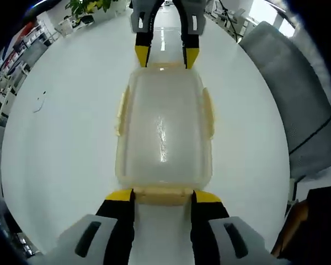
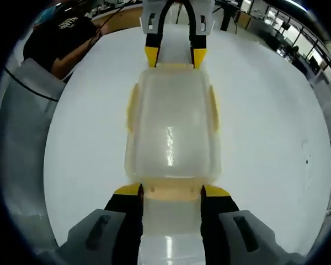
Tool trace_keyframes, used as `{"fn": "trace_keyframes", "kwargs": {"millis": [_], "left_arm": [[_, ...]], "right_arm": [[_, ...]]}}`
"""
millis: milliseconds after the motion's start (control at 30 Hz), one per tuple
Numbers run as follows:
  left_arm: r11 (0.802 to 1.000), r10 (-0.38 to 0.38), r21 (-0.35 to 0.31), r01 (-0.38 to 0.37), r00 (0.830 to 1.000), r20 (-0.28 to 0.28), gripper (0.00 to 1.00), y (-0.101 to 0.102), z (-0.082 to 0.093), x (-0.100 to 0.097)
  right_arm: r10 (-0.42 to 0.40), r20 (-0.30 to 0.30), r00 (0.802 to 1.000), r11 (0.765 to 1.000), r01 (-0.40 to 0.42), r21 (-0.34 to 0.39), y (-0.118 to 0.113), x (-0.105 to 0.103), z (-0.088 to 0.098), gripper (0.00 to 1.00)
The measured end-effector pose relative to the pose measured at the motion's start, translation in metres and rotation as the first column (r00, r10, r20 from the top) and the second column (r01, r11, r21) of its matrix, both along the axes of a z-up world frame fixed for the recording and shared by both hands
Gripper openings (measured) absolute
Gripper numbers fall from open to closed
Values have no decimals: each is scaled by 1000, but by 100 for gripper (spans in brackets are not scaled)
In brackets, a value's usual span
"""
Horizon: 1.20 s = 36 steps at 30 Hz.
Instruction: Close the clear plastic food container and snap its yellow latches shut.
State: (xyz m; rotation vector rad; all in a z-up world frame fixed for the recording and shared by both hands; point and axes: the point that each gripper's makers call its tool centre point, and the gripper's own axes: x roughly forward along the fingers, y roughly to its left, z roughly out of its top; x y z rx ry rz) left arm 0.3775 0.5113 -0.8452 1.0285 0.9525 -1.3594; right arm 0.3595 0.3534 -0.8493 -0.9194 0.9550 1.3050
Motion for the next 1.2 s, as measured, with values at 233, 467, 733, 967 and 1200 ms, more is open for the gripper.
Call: {"fn": "trace_keyframes", "kwargs": {"millis": [233,467,733,967,1200], "left_arm": [[1000,22,16,-22,1000,1,34,-1,0,-2],[1000,17,21,-17,1000,5,33,-2,0,-7],[999,50,7,-50,998,-28,33,-3,2,-15],[998,62,35,-61,998,-25,33,-6,20,-24],[995,97,37,-97,995,-18,33,-11,52,-31]], "right_arm": [[-1,-8,1000,1000,2,30,-2,1,1,36],[16,-8,1000,1000,-16,27,-2,0,1,35],[55,-12,998,998,-54,21,-3,-1,2,35],[75,-29,997,996,-73,60,-6,-7,16,35],[105,1,994,989,-105,104,-12,-9,41,35]]}}
